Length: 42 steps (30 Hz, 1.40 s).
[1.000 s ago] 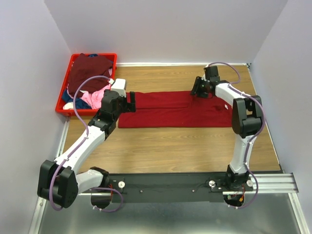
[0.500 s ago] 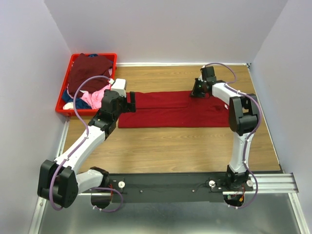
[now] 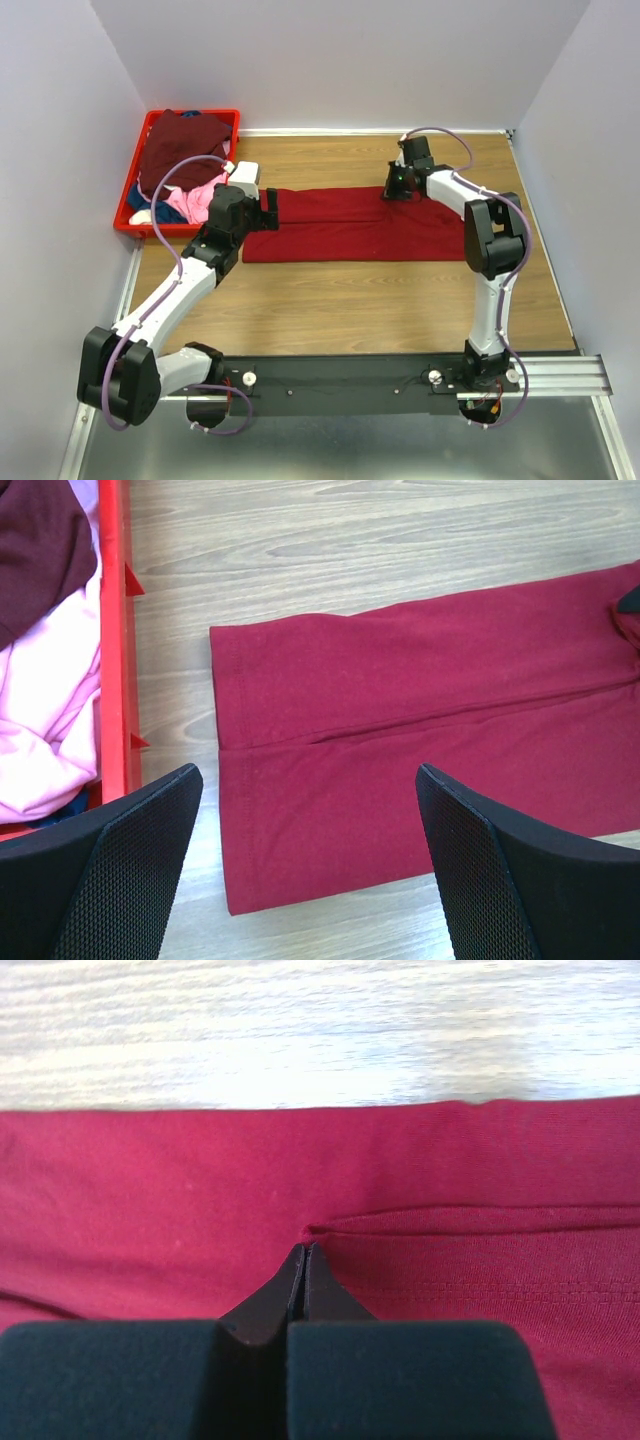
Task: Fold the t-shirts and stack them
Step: Fold the tshirt
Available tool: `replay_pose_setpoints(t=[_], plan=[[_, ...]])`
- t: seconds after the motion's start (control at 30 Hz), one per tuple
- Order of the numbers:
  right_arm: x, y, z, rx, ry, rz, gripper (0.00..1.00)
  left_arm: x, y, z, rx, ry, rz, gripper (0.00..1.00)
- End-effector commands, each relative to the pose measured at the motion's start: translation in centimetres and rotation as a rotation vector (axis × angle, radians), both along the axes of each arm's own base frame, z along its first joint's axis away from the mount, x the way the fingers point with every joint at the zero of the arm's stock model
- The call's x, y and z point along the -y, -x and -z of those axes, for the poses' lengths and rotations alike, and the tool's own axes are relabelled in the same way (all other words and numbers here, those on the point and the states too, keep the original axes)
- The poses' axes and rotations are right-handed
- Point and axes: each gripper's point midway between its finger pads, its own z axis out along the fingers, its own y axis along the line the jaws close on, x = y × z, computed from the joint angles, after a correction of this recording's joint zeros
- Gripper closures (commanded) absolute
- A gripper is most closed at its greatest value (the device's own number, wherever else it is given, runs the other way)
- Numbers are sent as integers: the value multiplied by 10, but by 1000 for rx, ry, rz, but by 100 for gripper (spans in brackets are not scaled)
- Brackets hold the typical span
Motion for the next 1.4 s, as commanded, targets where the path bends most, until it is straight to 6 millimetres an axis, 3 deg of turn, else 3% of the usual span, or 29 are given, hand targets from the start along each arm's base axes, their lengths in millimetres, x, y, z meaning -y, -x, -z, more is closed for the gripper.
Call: replay_pose_setpoints(t=[0.0,0.1,0.2,0.23,0.33,0.43,0.5,0.63,0.77,1.03,1.37], plan=[[-11,-7,-7,47,33,-47,99,5,-3,-8,12,1,26,5],[-12,-8,-3,42,38,-57,98,5,-4,-9,11,3,27,5],[-12,-8,-4,42,43,-69,75,5,-4,-7,8,3,28,5],[-12,-8,-6,45,46,-72,63,5,-3,-7,7,1,27,5],[11,-15,-23,96,142,-25,50,6,-4,-6,5,2,31,5],[38,-19,-39,130,187,3,49,8,-3,-5,2,2,41,5],[71,-23,-41,128,190,46,49,8,-4,-6,3,4,40,5],[125,-25,-36,100,148,112,51,8,-4,-7,6,4,41,5],[151,-28,-23,74,124,132,54,7,-3,-6,5,1,40,5],[168,-31,2,27,74,139,55,6,-1,2,-23,-10,37,5],[154,-26,23,-9,17,61,57,7,-2,4,-30,-12,43,5]])
